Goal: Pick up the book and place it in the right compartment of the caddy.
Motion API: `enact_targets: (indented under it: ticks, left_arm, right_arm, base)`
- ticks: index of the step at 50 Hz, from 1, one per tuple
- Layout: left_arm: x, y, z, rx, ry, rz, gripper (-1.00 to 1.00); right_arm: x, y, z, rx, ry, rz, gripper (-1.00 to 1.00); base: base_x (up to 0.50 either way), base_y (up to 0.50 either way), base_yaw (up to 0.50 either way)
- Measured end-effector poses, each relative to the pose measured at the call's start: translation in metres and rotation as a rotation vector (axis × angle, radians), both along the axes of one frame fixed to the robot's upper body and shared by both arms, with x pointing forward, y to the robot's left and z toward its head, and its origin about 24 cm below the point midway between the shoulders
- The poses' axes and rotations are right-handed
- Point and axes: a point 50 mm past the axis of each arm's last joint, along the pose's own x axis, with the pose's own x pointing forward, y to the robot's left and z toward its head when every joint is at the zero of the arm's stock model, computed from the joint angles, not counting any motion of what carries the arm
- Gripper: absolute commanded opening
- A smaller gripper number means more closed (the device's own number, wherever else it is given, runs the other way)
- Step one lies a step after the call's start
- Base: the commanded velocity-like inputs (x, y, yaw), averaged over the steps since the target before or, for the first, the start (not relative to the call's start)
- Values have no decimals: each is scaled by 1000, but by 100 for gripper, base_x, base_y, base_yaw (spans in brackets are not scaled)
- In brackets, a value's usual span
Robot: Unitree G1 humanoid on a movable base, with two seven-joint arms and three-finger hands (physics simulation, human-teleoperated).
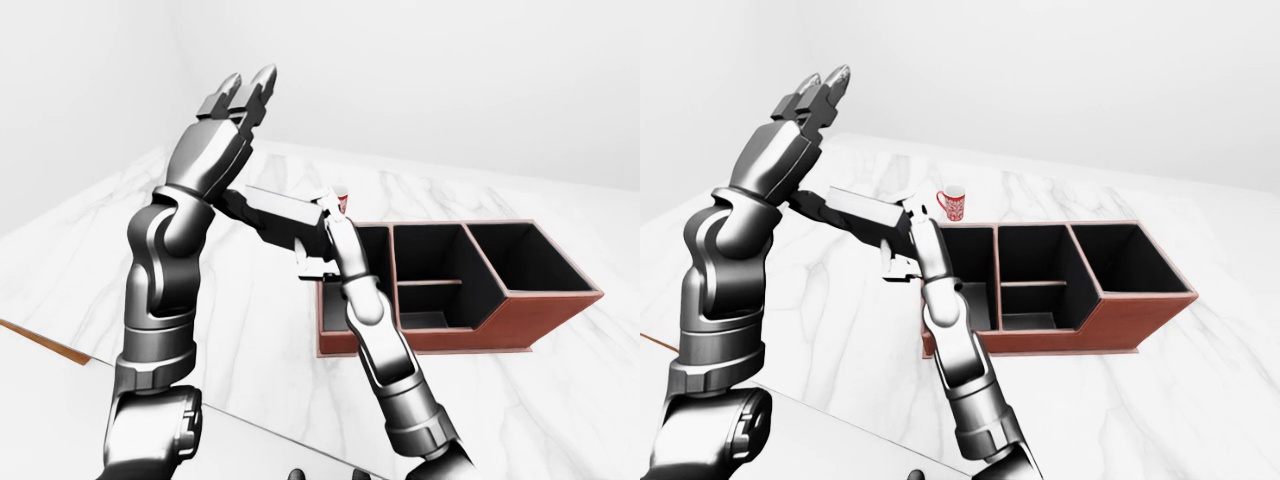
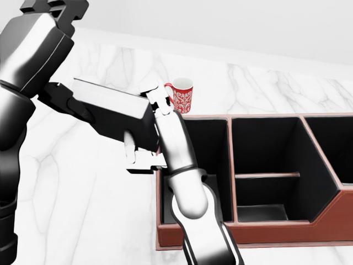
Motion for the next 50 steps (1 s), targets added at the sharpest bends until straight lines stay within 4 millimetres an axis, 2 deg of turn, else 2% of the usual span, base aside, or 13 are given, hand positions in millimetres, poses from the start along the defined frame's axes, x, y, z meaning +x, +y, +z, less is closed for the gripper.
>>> enact_targets:
  ticks: [14,23,34,43,50]
  left_arm:
    - [-4,-2,-1,-3,10,-26,100]
    - [-8,-2,-3,-5,9,-33,100]
    - [-11,4,1,-24,2,-28,100]
    - [-9,18,16,-117,-33,5,100]
    - [-6,34,38,-331,-88,6,100]
  right_arm:
    - [0,1,11,-14,-44,15,-100]
    - [6,-4,20,-1,-71,-3,-100]
    - [13,-13,21,12,-68,-33,-100]
    - [17,-18,19,18,-55,-51,-100]
    - [18,-20,17,21,-44,-57,-100]
  base:
    - [0,0,0]
    - [0,0,0]
    - [0,0,0]
    - [0,0,0]
    - [0,0,0]
